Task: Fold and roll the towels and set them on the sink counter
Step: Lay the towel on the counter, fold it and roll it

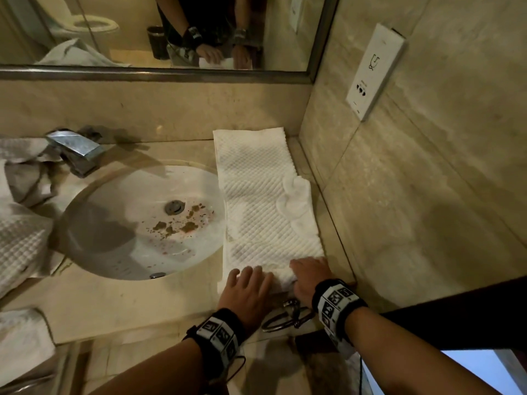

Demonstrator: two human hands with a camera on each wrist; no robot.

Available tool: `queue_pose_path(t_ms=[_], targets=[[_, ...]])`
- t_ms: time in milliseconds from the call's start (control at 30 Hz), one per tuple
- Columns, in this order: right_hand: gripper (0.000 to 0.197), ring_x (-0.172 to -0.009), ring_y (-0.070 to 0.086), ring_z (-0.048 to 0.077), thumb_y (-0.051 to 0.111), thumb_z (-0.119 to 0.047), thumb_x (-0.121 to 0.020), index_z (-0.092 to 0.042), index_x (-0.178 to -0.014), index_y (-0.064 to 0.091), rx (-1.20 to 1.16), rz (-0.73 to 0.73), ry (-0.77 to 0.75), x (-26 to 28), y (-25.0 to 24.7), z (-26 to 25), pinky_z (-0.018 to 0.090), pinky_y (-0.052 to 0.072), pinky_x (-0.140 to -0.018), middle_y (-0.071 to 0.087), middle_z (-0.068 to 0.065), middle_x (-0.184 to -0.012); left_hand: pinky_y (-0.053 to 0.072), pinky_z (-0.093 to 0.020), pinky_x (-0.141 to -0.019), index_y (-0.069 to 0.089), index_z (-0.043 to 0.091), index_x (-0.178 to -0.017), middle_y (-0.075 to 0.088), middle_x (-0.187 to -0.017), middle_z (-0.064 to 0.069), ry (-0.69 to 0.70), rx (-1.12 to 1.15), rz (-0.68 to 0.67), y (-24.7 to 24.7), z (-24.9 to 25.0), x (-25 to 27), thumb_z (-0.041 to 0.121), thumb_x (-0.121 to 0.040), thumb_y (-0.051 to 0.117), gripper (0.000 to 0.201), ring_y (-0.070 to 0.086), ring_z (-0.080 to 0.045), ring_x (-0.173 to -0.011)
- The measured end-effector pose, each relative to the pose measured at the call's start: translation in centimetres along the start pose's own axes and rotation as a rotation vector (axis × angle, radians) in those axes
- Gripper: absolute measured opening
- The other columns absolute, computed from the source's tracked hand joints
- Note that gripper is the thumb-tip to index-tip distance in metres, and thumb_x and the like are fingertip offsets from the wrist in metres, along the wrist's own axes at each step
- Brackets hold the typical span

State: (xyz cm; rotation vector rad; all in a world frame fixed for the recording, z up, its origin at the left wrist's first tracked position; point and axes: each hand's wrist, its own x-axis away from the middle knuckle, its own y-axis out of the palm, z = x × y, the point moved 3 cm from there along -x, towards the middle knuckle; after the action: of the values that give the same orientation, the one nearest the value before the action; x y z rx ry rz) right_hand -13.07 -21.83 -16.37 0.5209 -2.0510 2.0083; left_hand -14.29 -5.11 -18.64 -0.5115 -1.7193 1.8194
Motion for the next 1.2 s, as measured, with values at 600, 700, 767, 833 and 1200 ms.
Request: queue_pose_path(t_ms=[600, 700, 767, 833, 1200], targets=[[0.051, -0.121, 0.046, 0.027, 0.058, -0.04, -0.082, -0.02, -0.126, 0.041, 0.051, -0.127, 0.09, -0.5, -0.5, -1.5, 0.047, 0.027, -0.104, 0.052, 0.004, -0.13, 0.055, -0.042, -0.07, 0.048, 0.015, -0.116, 0.068, -0.1, -0.01, 0.094, -0.074, -0.078, -0.7, -1.2, -1.6, 0.044, -0.056, 0.073, 0.07, 0.065, -0.031, -0.083], [0.057, -0.117, 0.051, 0.028, 0.063, -0.051, -0.078, -0.02, -0.122, 0.043, 0.038, -0.234, 0.054, -1.4, -1.6, -1.0, 0.047, 0.029, -0.103, 0.056, 0.005, -0.126, 0.044, -0.05, -0.091, 0.027, 0.011, -0.136, 0.054, -0.127, -0.016, 0.075, -0.042, -0.135, -1.0, -0.5, -1.4, 0.03, -0.076, 0.061, 0.072, 0.053, -0.037, -0.111], [0.064, -0.12, 0.046, 0.028, 0.065, -0.048, -0.077, -0.02, -0.128, 0.038, 0.083, -0.171, 0.046, -1.2, -1.6, -1.2, 0.046, 0.03, -0.104, 0.05, 0.006, -0.13, 0.031, -0.048, -0.104, 0.023, 0.011, -0.142, 0.039, -0.14, -0.015, 0.046, -0.012, -0.16, -1.6, -0.8, -2.5, 0.03, -0.088, 0.049, 0.063, 0.04, -0.034, -0.126], [0.069, -0.124, 0.039, 0.028, 0.062, -0.04, -0.077, -0.023, -0.136, 0.031, 0.125, -0.033, 0.04, -0.1, -0.8, -1.8, 0.045, 0.026, -0.107, 0.041, 0.006, -0.135, 0.028, -0.044, -0.106, 0.032, 0.013, -0.139, 0.042, -0.141, -0.013, -0.002, 0.049, -0.205, -2.4, -1.6, -4.3, 0.038, -0.093, 0.044, 0.054, 0.041, -0.031, -0.128], [0.059, -0.12, 0.044, 0.026, 0.064, -0.042, -0.075, -0.021, -0.125, 0.041, 0.11, -0.129, 0.071, -2.5, -1.4, -2.3, 0.047, 0.03, -0.102, 0.052, 0.003, -0.128, 0.013, -0.056, -0.114, -0.006, 0.019, -0.149, 0.011, -0.153, -0.018, 0.012, -0.129, -0.267, -2.0, -1.2, -1.6, 0.036, -0.085, 0.057, 0.092, 0.016, -0.039, -0.138]])
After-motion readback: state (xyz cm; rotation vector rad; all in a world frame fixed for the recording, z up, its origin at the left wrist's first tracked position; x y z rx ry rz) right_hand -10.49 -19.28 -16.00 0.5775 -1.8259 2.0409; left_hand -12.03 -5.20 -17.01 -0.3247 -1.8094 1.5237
